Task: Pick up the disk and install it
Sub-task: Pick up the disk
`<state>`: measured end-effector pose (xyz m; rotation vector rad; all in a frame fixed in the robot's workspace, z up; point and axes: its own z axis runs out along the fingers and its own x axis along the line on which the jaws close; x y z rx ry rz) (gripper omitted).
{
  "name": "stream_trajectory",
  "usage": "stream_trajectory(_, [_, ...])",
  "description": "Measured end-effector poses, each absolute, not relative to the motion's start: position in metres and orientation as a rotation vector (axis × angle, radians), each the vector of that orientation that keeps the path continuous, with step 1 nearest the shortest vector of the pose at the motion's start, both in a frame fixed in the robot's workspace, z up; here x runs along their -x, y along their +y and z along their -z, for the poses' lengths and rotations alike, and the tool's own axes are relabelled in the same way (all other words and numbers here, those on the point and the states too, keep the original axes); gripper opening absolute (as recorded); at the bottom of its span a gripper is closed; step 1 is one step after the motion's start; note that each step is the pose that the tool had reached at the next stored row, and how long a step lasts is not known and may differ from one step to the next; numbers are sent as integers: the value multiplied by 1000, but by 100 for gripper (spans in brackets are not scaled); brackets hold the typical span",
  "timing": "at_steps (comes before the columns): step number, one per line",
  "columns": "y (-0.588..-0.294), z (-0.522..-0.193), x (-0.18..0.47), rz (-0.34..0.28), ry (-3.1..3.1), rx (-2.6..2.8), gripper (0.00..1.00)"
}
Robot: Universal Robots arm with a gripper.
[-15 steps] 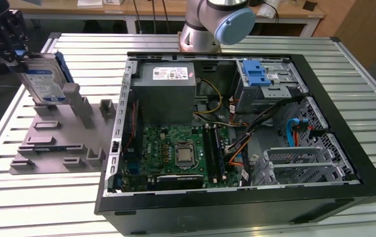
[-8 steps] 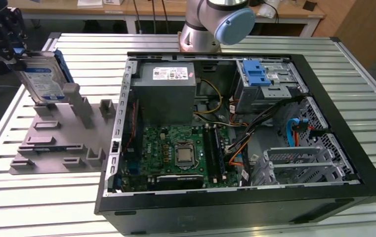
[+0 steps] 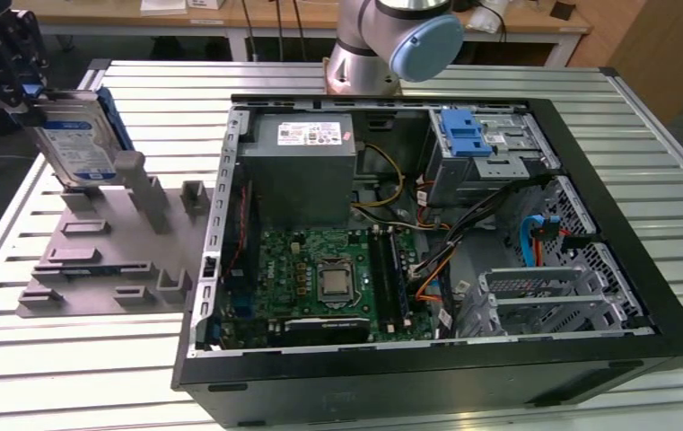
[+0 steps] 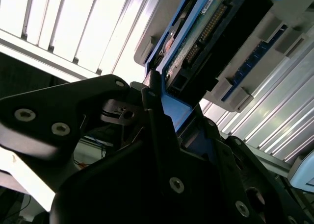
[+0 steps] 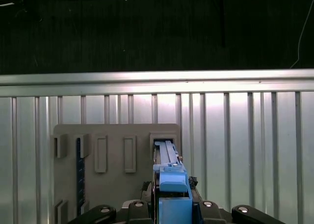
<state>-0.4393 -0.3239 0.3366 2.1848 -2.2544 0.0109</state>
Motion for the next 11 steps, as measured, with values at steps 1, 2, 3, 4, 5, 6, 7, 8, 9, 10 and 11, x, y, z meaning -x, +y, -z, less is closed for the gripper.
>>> stream_trajectory(1, [-324, -337, 439, -11, -2254, -2185, 36])
stream_trajectory(2, [-324, -338, 439, -11, -2254, -2185, 36])
stream_trajectory(3, [-324, -339, 439, -11, -2254, -2185, 36])
stream_trajectory(4, [-324, -339, 439, -11, -2254, -2185, 36])
stream_trajectory(5, [-324, -340, 439, -11, -2254, -2185, 36])
stream_trajectory(6, [-324, -341, 439, -11, -2254, -2185, 36])
stream_trajectory(7, [-324, -342, 439, -11, -2254, -2185, 36])
stream_trajectory(8, [-324, -343, 439, -11, -2254, -2185, 36])
stream_trajectory(9, [-324, -343, 439, -11, -2254, -2185, 36])
stream_trajectory(10, [-324, -344, 439, -11, -2255, -2185, 36])
stream_trajectory(11, [-324, -345, 439, -11, -2254, -2185, 36])
